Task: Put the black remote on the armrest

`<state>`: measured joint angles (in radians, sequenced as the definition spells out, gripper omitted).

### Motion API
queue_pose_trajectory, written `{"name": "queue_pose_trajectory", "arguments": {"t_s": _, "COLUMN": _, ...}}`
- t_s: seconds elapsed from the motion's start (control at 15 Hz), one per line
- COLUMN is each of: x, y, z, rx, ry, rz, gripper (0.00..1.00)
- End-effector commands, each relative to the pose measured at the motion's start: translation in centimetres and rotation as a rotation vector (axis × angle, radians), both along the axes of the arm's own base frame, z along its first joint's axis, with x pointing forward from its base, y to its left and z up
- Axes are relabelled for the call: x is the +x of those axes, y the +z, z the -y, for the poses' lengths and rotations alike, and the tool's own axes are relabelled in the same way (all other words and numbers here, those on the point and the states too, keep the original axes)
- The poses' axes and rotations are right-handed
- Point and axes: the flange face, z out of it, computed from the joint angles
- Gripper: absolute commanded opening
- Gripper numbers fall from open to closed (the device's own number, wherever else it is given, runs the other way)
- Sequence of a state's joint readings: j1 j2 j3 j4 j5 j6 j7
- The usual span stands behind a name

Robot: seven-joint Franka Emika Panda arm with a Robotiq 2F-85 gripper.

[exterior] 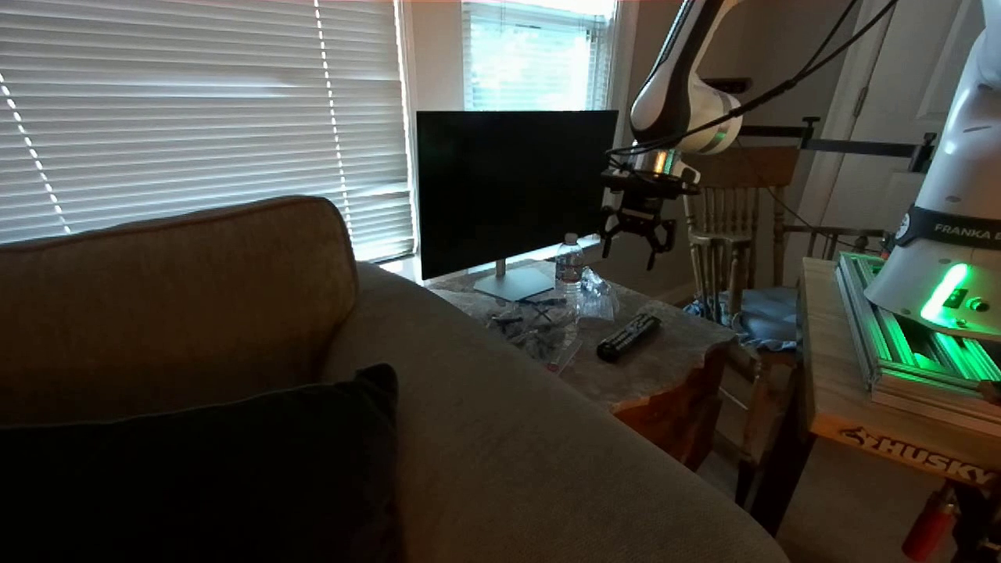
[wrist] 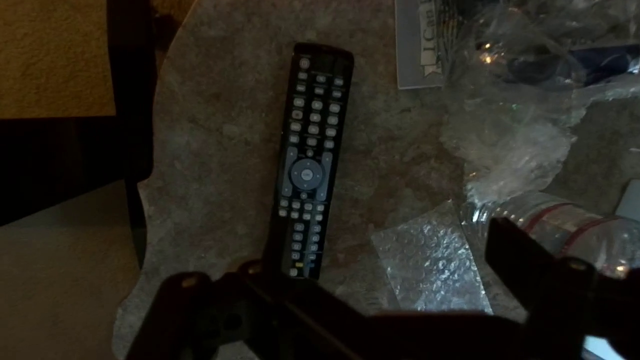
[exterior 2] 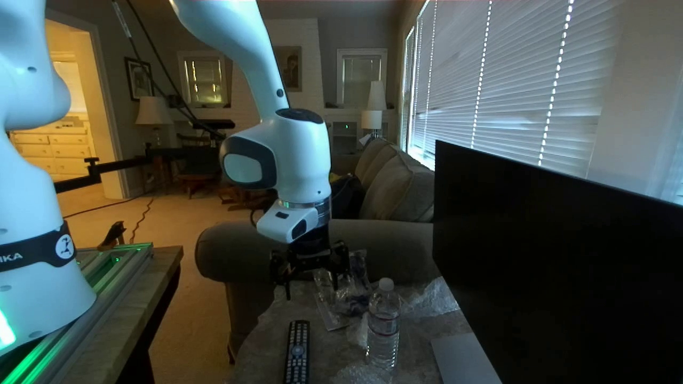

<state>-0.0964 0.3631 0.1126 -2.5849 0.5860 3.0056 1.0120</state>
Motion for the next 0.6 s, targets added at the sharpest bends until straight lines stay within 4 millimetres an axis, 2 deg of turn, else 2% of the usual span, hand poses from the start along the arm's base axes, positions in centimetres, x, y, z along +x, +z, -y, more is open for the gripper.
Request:
{"name": "queue_pose_trajectory", "arguments": {"t_s": 0.0, "x": 0.1, "y": -3.1, "z": 0.3, "rx": -0.024, "ry": -0.051, "rz": 0.000, "gripper": 1.00}}
{"name": "queue_pose_trajectory", "arguments": {"t_s": 0.2, "x": -1.1, "y": -5.6, "z": 0.6, "rx": -0.023, "ry": -0.131, "rz": -0.052, "gripper": 1.00}}
{"name": "queue_pose_trajectory", "arguments": {"t_s": 0.53, "x": -1.9, "y": -8.6, "z": 0.7, "rx": 0.000, "ry": -0.215, "rz": -0.075, "gripper": 1.00}}
